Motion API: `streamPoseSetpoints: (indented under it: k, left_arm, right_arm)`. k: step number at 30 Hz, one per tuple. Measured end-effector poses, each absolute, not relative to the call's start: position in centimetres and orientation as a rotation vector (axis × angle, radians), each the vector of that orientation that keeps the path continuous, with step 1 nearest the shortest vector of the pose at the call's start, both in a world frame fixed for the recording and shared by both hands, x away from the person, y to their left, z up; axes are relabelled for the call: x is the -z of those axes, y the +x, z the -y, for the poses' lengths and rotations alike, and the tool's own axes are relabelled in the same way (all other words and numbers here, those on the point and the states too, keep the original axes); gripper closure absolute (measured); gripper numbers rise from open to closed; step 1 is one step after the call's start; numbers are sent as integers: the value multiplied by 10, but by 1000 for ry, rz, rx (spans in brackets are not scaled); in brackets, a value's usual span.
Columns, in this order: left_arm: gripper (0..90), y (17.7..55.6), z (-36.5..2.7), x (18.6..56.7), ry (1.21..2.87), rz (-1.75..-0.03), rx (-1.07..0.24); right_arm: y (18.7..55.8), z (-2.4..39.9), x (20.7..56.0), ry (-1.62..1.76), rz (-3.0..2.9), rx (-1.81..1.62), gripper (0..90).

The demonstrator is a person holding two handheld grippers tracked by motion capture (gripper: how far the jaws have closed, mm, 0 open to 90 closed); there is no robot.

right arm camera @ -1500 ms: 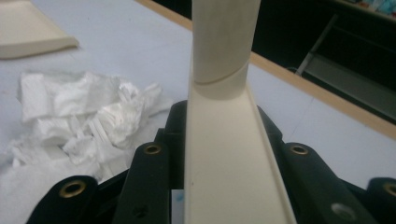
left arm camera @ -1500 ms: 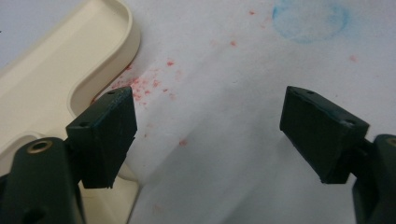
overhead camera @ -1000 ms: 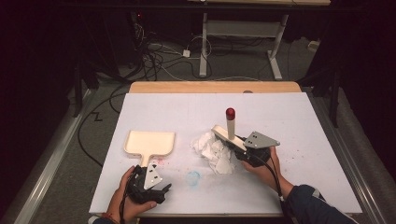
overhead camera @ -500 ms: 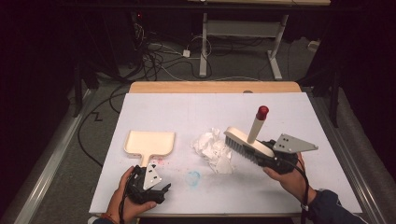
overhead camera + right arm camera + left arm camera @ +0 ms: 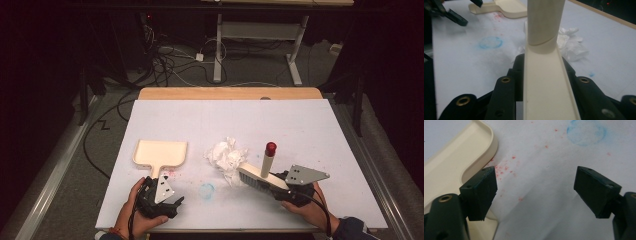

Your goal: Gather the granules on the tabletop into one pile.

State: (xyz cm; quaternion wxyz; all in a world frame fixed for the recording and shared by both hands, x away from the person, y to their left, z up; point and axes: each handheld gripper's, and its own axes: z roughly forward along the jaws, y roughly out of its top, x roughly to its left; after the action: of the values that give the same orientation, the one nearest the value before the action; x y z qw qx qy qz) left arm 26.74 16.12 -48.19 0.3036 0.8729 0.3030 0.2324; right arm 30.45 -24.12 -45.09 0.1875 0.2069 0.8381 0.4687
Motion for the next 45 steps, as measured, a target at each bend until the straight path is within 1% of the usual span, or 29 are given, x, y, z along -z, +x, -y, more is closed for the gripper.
streamPoseSetpoints:
  k: [4, 11, 18, 23, 34, 45]
  left_arm:
    - [181, 267, -161, 483, 2321, -816, -606]
    - [181, 267, -161, 483, 2318, -812, -618]
    - [181, 267, -162, 483, 2321, -808, -617]
    - [181, 267, -164, 483, 2313, -816, -620]
    - [181, 266, -164, 482, 2303, -831, -619]
    - [181, 267, -173, 477, 2245, -862, -659]
  right_arm:
    - [314, 236, 453, 593, -2342, -1317, 679]
    - [328, 213, 456, 565, -2293, -1286, 679]
    - [344, 206, 453, 596, -2223, -1331, 679]
    - [343, 210, 450, 598, -2230, -1347, 679]
    - [333, 228, 419, 611, -2139, -1480, 678]
    - [340, 248, 406, 656, -2073, -1477, 678]
